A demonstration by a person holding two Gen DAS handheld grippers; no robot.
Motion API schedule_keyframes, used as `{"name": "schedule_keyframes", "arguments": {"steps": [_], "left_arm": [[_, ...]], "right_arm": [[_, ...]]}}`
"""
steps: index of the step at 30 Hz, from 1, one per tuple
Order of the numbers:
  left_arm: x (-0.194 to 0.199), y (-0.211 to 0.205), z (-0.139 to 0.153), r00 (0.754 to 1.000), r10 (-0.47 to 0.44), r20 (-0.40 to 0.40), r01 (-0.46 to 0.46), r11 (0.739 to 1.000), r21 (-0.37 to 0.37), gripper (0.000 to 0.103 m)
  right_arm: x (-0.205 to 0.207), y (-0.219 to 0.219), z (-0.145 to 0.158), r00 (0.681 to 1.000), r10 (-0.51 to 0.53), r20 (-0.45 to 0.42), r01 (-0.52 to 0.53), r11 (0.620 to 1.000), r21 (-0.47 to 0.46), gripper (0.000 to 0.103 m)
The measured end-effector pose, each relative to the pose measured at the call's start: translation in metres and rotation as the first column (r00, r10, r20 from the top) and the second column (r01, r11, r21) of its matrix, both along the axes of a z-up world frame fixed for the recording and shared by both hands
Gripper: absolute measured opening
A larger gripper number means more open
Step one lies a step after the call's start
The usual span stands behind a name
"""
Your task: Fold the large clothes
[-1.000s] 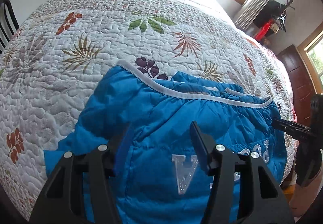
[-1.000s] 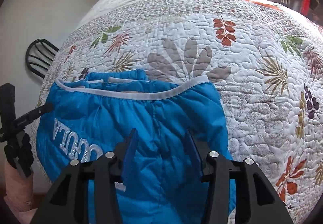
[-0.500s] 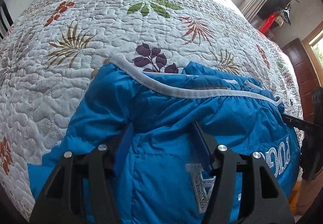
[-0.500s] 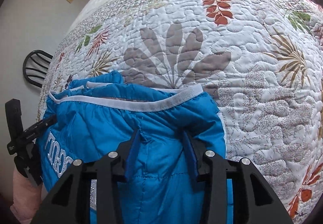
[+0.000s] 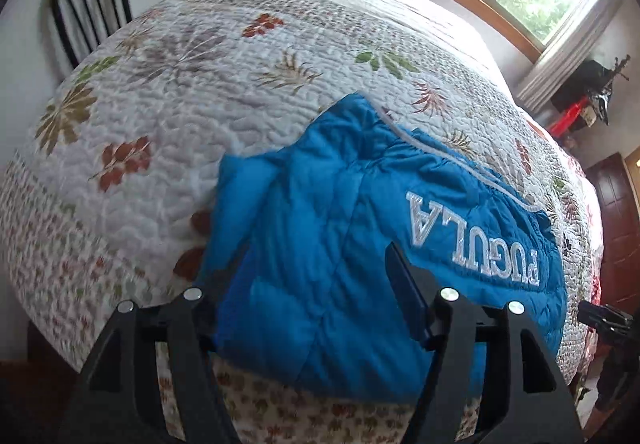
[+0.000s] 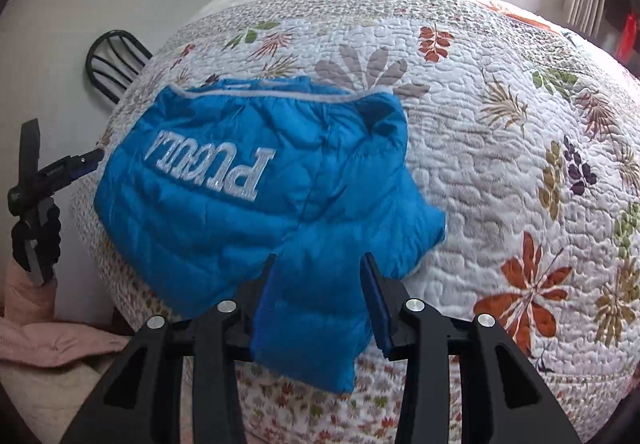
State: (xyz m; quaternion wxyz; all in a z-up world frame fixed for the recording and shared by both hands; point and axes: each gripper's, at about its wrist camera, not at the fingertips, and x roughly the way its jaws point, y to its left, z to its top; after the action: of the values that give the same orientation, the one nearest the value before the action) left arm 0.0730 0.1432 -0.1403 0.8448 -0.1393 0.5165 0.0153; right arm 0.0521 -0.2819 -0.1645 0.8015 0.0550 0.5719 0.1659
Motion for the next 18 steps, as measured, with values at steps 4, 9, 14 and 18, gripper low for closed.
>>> {"name": "schedule_keyframes", "arguments": {"steps": [4, 9, 14, 18], "left_arm": [[-0.051, 0.011, -0.012, 0.992, 0.118, -0.046, -0.118, 0.993, -0.005, 0.066], [-0.088, 0.016, -0.028, 0.981, 0.182, -0.072, -0.188, 0.978, -0.093, 0.068], [-0.09, 0.015, -0.05, 0.968, 0.228, -0.103, -0.244, 0.953, -0.182, 0.068], [-0.085, 0.017, -0.058, 0.96, 0.268, -0.084, -0.28, 0.928, -0.245, 0.068]], "right_arm": [[-0.022, 0.01, -0.015, 0.998, 0.038, -0.044, -0.038, 0.999, 0.002, 0.029], [-0.03, 0.015, -0.038, 0.994, 0.059, -0.087, -0.063, 0.997, -0.042, 0.023], [-0.024, 0.017, -0.058, 0.991, 0.071, -0.114, -0.078, 0.995, -0.064, 0.019], [-0.019, 0.018, -0.073, 0.987, 0.06, -0.146, -0.069, 0.996, -0.056, 0.018]]}}
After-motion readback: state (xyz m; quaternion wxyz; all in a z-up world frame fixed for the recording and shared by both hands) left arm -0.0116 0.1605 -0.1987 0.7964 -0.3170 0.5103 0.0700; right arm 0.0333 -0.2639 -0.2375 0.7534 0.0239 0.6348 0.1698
